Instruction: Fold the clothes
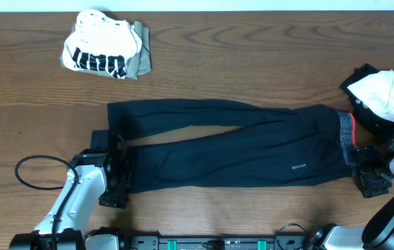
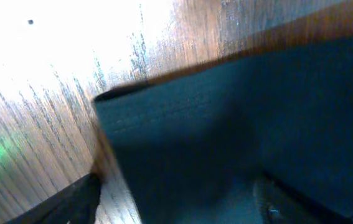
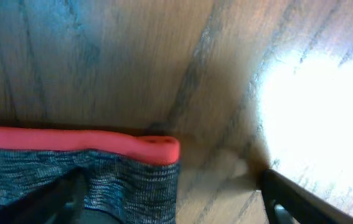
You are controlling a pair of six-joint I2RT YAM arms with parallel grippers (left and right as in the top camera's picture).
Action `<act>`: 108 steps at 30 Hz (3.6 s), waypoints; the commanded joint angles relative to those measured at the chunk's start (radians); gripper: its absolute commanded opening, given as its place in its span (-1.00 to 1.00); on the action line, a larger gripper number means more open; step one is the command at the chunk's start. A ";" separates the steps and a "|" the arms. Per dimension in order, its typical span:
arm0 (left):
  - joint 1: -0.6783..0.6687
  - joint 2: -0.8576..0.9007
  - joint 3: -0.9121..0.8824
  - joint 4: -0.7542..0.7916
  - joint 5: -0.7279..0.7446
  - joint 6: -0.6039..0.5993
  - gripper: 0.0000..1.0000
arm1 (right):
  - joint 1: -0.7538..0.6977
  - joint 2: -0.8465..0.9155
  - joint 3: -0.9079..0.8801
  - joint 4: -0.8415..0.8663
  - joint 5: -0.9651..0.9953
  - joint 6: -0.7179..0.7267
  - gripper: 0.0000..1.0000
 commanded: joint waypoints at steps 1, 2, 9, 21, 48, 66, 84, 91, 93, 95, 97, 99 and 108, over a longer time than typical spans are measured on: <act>0.003 0.028 -0.042 -0.027 -0.043 -0.006 0.47 | -0.009 0.045 -0.028 0.002 0.021 0.014 0.56; 0.003 0.028 -0.042 -0.027 -0.043 -0.005 0.42 | -0.009 0.045 -0.028 0.000 0.021 0.014 0.53; 0.003 0.028 -0.042 -0.029 -0.042 -0.005 0.23 | -0.009 0.045 -0.028 -0.005 -0.018 0.014 0.35; 0.003 0.028 -0.042 -0.051 -0.042 0.018 -0.24 | -0.010 0.045 -0.028 -0.014 -0.067 0.011 -0.39; 0.003 -0.118 -0.027 -0.347 -0.023 0.068 -0.88 | -0.010 -0.072 0.022 -0.304 0.085 0.158 -0.97; 0.003 -0.203 0.146 -0.640 -0.023 0.138 -0.88 | -0.010 -0.580 0.092 -0.465 0.097 0.171 -0.95; 0.003 -0.340 0.318 -0.714 -0.069 0.142 -0.88 | -0.010 -0.591 0.207 -0.527 0.119 0.165 -0.95; 0.003 -0.340 0.435 -0.700 -0.133 0.142 -0.88 | -0.010 -0.591 0.220 -0.515 0.118 0.193 -0.95; 0.003 -0.340 0.476 -0.684 -0.156 0.142 -0.88 | -0.010 -0.591 0.220 -0.511 0.119 0.216 -0.95; 0.003 -0.339 0.506 -0.671 -0.159 0.142 -0.88 | -0.010 -0.591 0.220 -0.512 0.119 0.233 -0.96; 0.003 -0.337 0.534 -0.674 -0.159 0.142 -0.88 | -0.010 -0.591 0.220 -0.512 0.120 0.240 -0.97; 0.003 -0.337 0.557 -0.694 -0.160 0.142 -0.88 | -0.010 -0.591 0.222 -0.512 0.127 0.240 -0.97; 0.003 -0.337 0.610 -0.766 -0.184 0.191 -0.88 | -0.010 -0.600 0.301 -0.549 0.137 0.185 -0.97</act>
